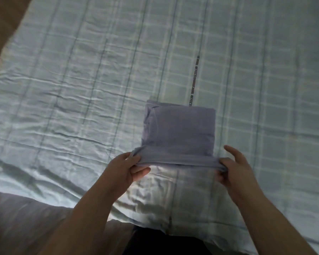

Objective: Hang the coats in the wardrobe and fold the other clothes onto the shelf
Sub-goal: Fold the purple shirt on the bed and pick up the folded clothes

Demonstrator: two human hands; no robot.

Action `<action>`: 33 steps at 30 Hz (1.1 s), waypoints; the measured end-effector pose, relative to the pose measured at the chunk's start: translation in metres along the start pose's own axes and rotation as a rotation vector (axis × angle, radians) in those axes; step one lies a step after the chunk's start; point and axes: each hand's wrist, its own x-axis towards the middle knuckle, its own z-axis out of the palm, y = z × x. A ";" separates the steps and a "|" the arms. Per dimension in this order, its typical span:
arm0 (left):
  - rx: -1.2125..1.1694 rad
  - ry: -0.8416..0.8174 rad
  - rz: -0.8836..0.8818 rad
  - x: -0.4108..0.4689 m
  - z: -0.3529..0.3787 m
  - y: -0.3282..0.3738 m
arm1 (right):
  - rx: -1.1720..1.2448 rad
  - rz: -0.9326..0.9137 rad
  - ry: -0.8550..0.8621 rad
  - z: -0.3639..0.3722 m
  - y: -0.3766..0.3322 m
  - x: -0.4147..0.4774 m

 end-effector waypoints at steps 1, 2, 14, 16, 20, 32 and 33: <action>0.003 0.003 0.027 0.008 0.008 0.014 | 0.057 0.003 -0.013 0.007 -0.015 0.007; -0.007 0.007 0.061 0.018 0.017 0.027 | 0.117 0.017 -0.020 0.015 -0.028 0.016; 0.295 0.070 0.314 0.139 0.086 0.083 | 0.462 -0.039 0.069 0.072 -0.070 0.130; 0.756 0.064 0.589 0.134 0.084 0.069 | 0.082 -0.309 0.159 0.071 -0.057 0.122; 1.568 0.066 1.118 0.144 0.064 0.030 | -0.923 -0.990 0.064 0.065 -0.015 0.121; 1.852 0.153 0.929 0.175 0.044 0.001 | -1.389 -0.883 0.053 0.061 0.030 0.146; 1.810 0.143 0.948 0.171 0.044 0.004 | -1.346 -0.892 0.049 0.060 0.029 0.144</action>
